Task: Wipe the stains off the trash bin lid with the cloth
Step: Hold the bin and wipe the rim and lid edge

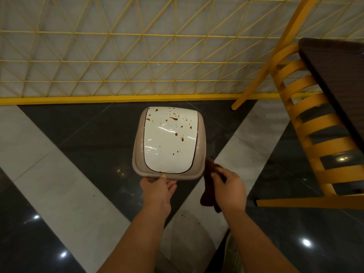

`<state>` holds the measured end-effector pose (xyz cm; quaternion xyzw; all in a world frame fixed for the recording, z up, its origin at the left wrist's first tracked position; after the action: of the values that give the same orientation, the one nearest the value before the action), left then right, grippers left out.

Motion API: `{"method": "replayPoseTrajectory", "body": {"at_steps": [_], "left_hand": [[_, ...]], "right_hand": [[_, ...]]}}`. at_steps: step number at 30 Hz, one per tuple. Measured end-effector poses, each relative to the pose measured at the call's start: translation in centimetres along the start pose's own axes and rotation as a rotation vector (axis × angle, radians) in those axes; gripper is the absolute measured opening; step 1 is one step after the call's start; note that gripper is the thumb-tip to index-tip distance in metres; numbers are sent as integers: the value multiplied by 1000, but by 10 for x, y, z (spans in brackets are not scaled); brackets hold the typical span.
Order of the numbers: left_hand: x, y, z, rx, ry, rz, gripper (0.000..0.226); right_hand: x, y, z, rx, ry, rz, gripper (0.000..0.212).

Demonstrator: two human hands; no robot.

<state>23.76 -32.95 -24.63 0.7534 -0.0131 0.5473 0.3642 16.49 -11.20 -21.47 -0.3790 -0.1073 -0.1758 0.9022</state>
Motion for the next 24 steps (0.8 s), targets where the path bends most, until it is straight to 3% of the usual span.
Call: {"method": "replayPoseTrajectory", "body": {"at_steps": [2, 4, 7, 13, 18, 24], "left_hand": [[-8, 9, 13, 6, 52, -43, 36], [-14, 17, 26, 44, 77, -62, 44], [-9, 12, 26, 9, 43, -36, 57], [7, -8, 0, -92, -55, -36, 41], [11, -6, 3, -72, -30, -28, 53], [9, -3, 9, -89, -70, -20, 45]], "right_hand": [[-8, 11, 5, -131, 1, -134, 29], [-4, 13, 4, -262, -10, -173, 28], [22, 11, -10, -394, -47, -194, 17], [61, -7, -32, -495, -82, -137, 21], [56, -22, -38, -385, -58, -51, 8], [3, -30, -28, -349, 35, -150, 2]]}}
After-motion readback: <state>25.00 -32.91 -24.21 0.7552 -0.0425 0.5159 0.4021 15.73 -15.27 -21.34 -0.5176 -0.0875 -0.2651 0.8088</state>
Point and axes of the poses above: each hand's wrist, its own x-axis away from the middle knuckle, its own z-axis out of the back of the hand, y = z × x, the point moved 10 cm from there along -x, towards the middle knuckle, and after that the axes turned 1 degree about y, right-handed, at the moved point
